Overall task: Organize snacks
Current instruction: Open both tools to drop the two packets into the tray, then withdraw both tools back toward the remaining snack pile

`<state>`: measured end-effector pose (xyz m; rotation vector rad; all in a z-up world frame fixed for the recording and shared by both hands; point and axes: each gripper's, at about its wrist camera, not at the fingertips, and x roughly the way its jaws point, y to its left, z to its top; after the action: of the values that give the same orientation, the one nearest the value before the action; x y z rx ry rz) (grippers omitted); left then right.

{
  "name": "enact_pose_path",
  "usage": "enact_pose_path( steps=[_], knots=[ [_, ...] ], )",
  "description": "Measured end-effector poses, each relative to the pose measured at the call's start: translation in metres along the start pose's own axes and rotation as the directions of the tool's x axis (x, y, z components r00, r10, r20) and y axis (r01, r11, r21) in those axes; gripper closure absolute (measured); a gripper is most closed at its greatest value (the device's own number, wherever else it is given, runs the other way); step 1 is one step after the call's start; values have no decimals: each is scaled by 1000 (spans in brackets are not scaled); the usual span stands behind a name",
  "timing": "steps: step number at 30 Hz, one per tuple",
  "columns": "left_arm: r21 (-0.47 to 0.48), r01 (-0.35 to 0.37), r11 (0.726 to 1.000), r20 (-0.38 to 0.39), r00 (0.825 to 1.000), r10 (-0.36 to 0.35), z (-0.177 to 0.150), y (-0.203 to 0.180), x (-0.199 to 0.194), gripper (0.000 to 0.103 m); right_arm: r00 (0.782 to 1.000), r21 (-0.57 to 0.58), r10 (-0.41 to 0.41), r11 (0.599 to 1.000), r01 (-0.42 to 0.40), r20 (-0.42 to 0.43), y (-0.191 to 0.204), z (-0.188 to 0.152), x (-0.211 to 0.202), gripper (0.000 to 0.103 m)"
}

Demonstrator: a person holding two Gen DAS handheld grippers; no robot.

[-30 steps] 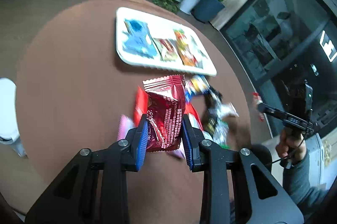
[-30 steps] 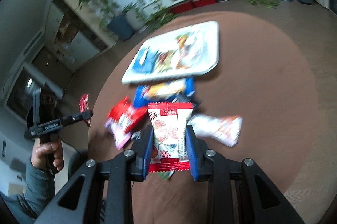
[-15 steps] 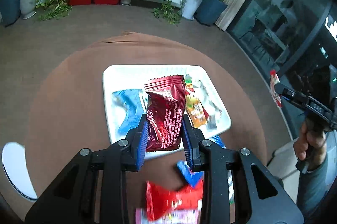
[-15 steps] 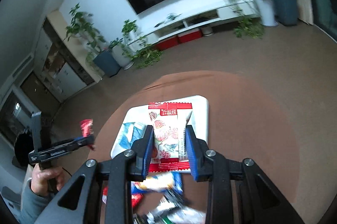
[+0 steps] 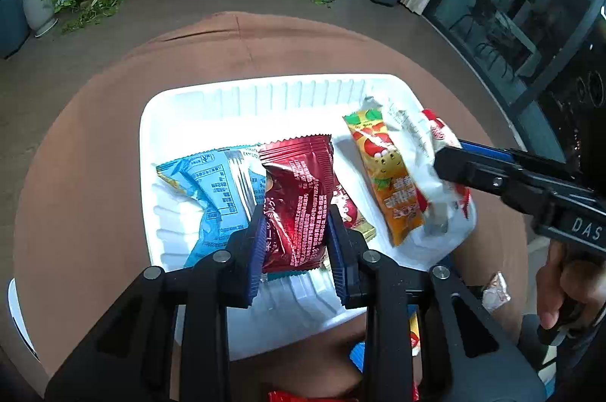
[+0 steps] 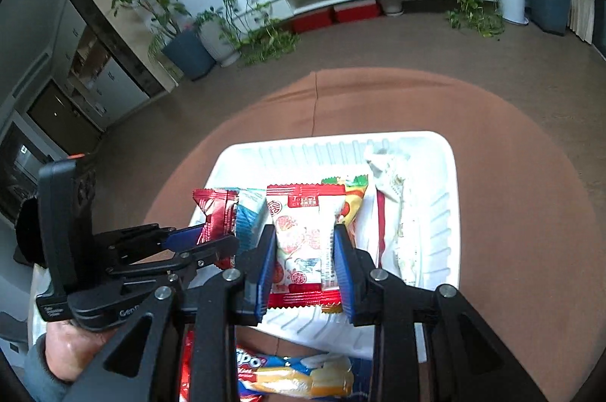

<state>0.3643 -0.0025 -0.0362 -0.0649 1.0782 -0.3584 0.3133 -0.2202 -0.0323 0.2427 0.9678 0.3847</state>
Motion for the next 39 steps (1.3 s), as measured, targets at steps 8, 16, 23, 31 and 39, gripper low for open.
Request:
enact_pose_path(
  steps=[8,16,23,31,39],
  knots=[
    [22,-7,1000,-27,1000,7,-3,-6,27,75,997,-33,-44,999,43,-57,5,-3,34,71],
    [34,-7,999,-36,999,8,-1,-13,46,75,994,-43,-73,997,70,-81,2,-8,51,71],
    [38,-5,999,-31,1000,7,-5,-11,37,74,993,-55,-69,996,64,-93,6,-10,55,66],
    [35,9,999,-6,1000,-9,-9,-11,21,52,995,-48,-75,996,72,-61,4,-10,38,65],
    [28,26,999,58,998,-27,-17,-14,-13,33,999,-35,-43,998,43,13,8,-13,-8,50]
  ],
)
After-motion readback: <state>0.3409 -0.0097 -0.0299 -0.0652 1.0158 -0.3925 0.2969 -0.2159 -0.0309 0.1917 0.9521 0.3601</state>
